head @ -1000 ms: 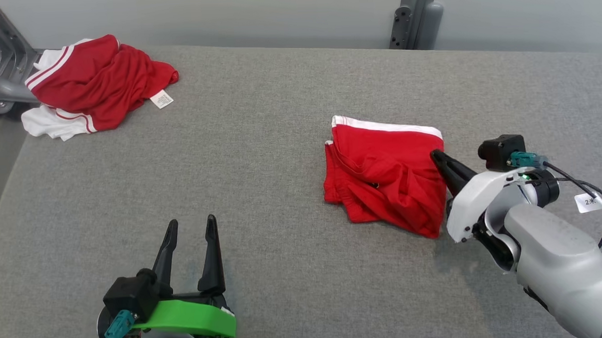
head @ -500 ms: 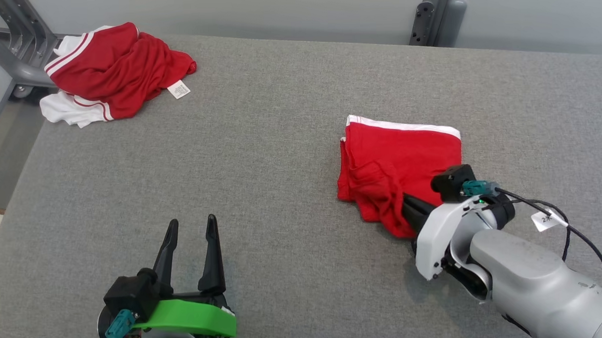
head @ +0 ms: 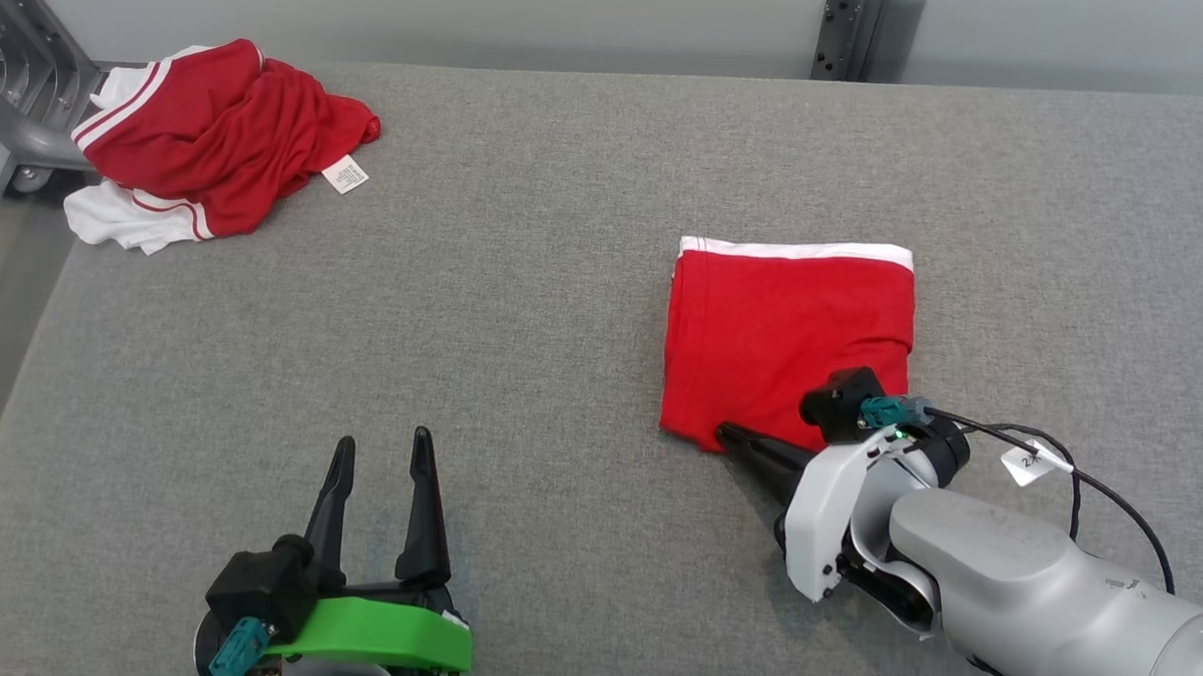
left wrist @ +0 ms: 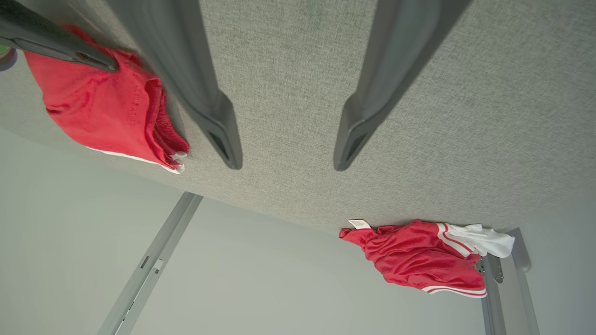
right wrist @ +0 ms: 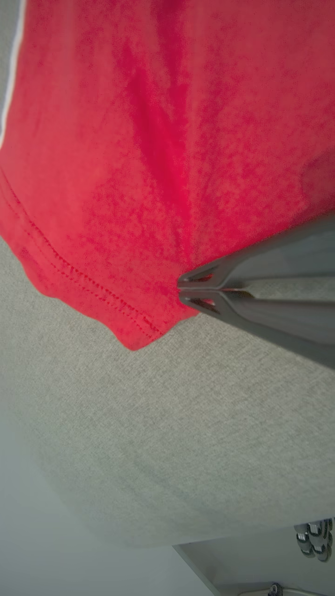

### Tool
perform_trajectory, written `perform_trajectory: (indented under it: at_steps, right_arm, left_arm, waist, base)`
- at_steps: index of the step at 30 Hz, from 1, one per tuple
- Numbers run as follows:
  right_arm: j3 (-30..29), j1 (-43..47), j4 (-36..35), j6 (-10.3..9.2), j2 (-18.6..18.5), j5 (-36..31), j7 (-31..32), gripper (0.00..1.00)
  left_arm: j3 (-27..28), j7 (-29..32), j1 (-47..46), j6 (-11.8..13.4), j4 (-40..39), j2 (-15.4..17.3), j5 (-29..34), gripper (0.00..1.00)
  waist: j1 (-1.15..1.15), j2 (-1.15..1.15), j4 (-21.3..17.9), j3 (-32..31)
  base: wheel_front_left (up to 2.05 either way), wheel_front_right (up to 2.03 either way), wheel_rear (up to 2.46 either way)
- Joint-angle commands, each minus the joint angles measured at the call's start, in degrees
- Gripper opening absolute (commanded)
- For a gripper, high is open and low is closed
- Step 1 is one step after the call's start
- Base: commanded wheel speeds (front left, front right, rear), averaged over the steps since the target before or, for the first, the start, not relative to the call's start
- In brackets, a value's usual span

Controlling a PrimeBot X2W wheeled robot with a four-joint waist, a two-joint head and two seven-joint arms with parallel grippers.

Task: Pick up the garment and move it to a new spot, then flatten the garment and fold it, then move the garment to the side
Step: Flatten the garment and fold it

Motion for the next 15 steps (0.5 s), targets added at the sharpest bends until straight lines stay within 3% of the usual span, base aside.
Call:
perform_trajectory:
  at_steps: [1, 5, 12, 15]
  right_arm:
    - [0.04, -1.13, -0.21, 0.00, -0.25, 0.38, -0.45, 0.00]
    - [-4.65, -2.35, -2.35, 0.00, -1.07, -1.67, -0.43, 0.00]
    - [-23.78, 2.07, -7.57, 0.00, -2.40, -13.99, -0.43, 0.02]
    - [-33.66, 6.22, -10.91, 0.00, -1.75, -20.60, -0.42, 0.55]
  left_arm:
    - [0.15, 0.04, -0.93, 0.24, -0.18, 0.05, 0.37, 1.00]
    - [0.88, 0.04, -0.63, 0.24, -0.37, 0.05, 0.99, 1.00]
    - [1.82, 0.04, -1.32, -0.42, -0.39, 0.44, 2.36, 1.00]
    - [2.41, 0.04, -1.40, -0.35, -0.30, 0.59, 2.98, 1.00]
  waist:
    - [0.00, 0.00, -0.19, -0.08]
    - [0.00, 0.00, -1.15, -0.69]
    - [0.00, 0.00, -4.02, -2.67]
    - [0.00, 0.00, -5.38, -3.60]
  base:
    - [0.00, 0.00, 0.00]
    - [0.00, 0.00, 0.00]
    - [0.00, 0.00, 0.00]
    - [0.00, 0.00, 0.00]
